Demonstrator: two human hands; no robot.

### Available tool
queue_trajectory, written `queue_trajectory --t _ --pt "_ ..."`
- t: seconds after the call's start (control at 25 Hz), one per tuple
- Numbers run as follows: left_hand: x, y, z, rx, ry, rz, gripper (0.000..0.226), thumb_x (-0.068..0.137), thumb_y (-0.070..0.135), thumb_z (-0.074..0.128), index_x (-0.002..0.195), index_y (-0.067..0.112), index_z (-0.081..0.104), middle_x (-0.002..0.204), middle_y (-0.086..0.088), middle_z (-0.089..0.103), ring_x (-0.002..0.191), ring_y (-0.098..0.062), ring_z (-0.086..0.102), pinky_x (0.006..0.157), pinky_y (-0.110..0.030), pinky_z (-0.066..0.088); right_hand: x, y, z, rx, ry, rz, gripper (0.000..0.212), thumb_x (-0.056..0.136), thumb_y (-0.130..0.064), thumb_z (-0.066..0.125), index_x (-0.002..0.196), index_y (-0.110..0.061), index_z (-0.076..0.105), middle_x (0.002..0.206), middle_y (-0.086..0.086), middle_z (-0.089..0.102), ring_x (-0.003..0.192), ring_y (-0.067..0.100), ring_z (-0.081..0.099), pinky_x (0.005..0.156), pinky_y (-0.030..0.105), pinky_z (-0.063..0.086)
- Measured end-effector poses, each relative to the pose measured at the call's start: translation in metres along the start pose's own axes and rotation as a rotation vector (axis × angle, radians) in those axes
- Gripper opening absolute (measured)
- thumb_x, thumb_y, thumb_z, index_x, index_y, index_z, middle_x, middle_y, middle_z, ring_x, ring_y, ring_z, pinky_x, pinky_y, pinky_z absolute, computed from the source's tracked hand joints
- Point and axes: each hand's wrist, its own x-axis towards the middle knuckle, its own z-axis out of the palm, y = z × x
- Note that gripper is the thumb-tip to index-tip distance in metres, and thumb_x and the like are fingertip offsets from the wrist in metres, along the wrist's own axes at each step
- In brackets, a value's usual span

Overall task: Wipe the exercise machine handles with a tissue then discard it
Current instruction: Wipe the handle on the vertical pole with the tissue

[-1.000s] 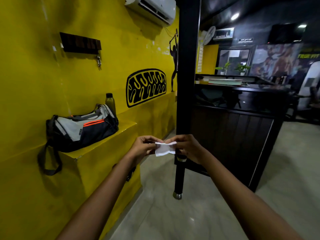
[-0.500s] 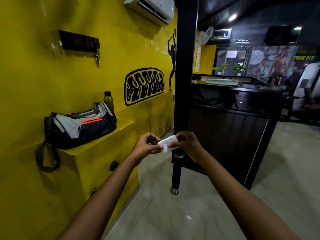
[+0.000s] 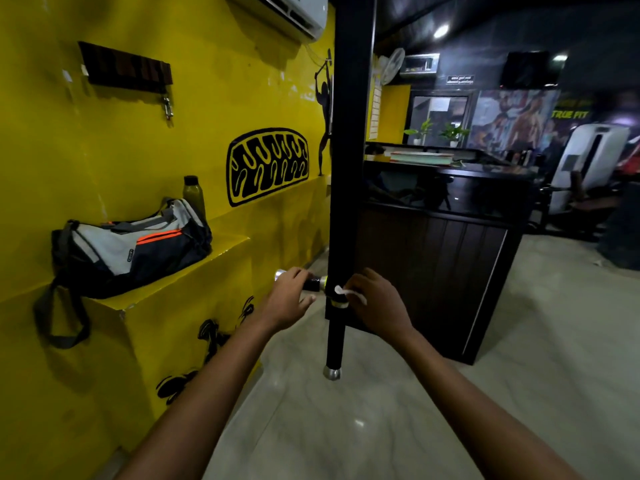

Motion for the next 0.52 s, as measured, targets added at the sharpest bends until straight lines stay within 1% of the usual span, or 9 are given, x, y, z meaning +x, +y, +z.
queue_trajectory --t 0.04,0.12,0.2,0.24,0.28,0.32,0.36,0.44,0.52 --pt "0.002 -0.005 0.004 0.058 -0.022 0.035 0.052 0.093 0.027 0.057 0.139 0.010 0.040 0.141 -0.008 0.043 0.130 -0.021 0.039 0.101 -0.023 0.032 -0.003 0.006 0.003 -0.084 -0.033 -0.001 0.016 0.088 -0.018 0.061 0.104 -0.016 0.065 0.106 -0.002 0.056 0.084 0.013 0.058 0.066 0.019 0.043" --pt "0.007 -0.019 0.016 0.183 -0.055 0.076 0.063 0.095 0.034 0.052 0.148 0.010 0.026 0.153 -0.009 0.029 0.142 -0.024 0.024 0.114 -0.031 0.022 -0.004 0.014 0.012 -0.207 -0.071 -0.025 0.021 0.090 -0.017 0.057 0.110 -0.018 0.063 0.114 -0.002 0.054 0.094 0.014 0.058 0.070 0.018 0.043" --pt "0.013 -0.035 0.028 0.297 -0.076 0.126 0.066 0.098 0.043 0.041 0.151 0.013 0.016 0.158 -0.009 0.019 0.146 -0.025 0.012 0.118 -0.035 0.011 -0.005 0.017 0.024 -0.323 -0.102 -0.106 0.022 0.089 -0.015 0.058 0.111 -0.019 0.062 0.119 0.000 0.055 0.103 0.015 0.057 0.076 0.020 0.049" --pt "0.016 -0.042 0.032 0.332 -0.074 0.155 0.067 0.097 0.048 0.033 0.152 0.014 0.015 0.158 -0.009 0.017 0.147 -0.025 0.011 0.117 -0.035 0.007 -0.005 0.017 0.029 -0.350 -0.102 -0.140 0.020 0.086 -0.013 0.062 0.105 -0.017 0.063 0.116 0.003 0.057 0.101 0.017 0.059 0.074 0.022 0.053" --pt "0.019 -0.049 0.035 0.354 -0.073 0.175 0.068 0.096 0.052 0.024 0.152 0.014 0.014 0.158 -0.009 0.017 0.147 -0.025 0.011 0.116 -0.036 0.005 -0.005 0.015 0.035 -0.351 -0.092 -0.166 0.018 0.080 -0.010 0.067 0.098 -0.014 0.064 0.108 0.005 0.060 0.093 0.018 0.063 0.066 0.023 0.055" --pt "0.021 -0.057 0.036 0.373 -0.074 0.193 0.070 0.094 0.055 0.019 0.152 0.015 0.015 0.158 -0.009 0.019 0.146 -0.026 0.013 0.115 -0.037 0.005 -0.006 0.013 0.042 -0.355 -0.081 -0.192 0.019 0.074 -0.008 0.072 0.090 -0.013 0.064 0.099 0.005 0.061 0.083 0.018 0.064 0.056 0.022 0.054" --pt "0.023 -0.064 0.038 0.390 -0.074 0.213 0.070 0.094 0.055 0.017 0.152 0.014 0.016 0.157 -0.010 0.021 0.146 -0.026 0.015 0.115 -0.039 0.008 -0.008 0.011 0.048 -0.377 -0.081 -0.215 0.022 0.069 -0.008 0.077 0.085 -0.013 0.064 0.093 0.004 0.061 0.076 0.017 0.064 0.050 0.020 0.050" --pt "0.026 -0.077 0.044 0.417 -0.079 0.261 0.068 0.096 0.054 0.017 0.151 0.013 0.019 0.155 -0.011 0.027 0.145 -0.027 0.020 0.115 -0.041 0.010 -0.010 0.007 0.058 -0.425 -0.097 -0.253 0.026 0.062 -0.009 0.082 0.080 -0.014 0.064 0.085 0.002 0.062 0.069 0.014 0.062 0.046 0.016 0.044" --pt "0.030 -0.085 0.047 0.419 -0.078 0.287 0.066 0.098 0.052 0.017 0.150 0.013 0.021 0.153 -0.011 0.031 0.144 -0.026 0.024 0.117 -0.041 0.008 -0.010 0.006 0.065 -0.465 -0.077 -0.260 0.026 0.058 -0.009 0.083 0.074 -0.014 0.063 0.079 0.002 0.061 0.066 0.014 0.060 0.045 0.016 0.041"
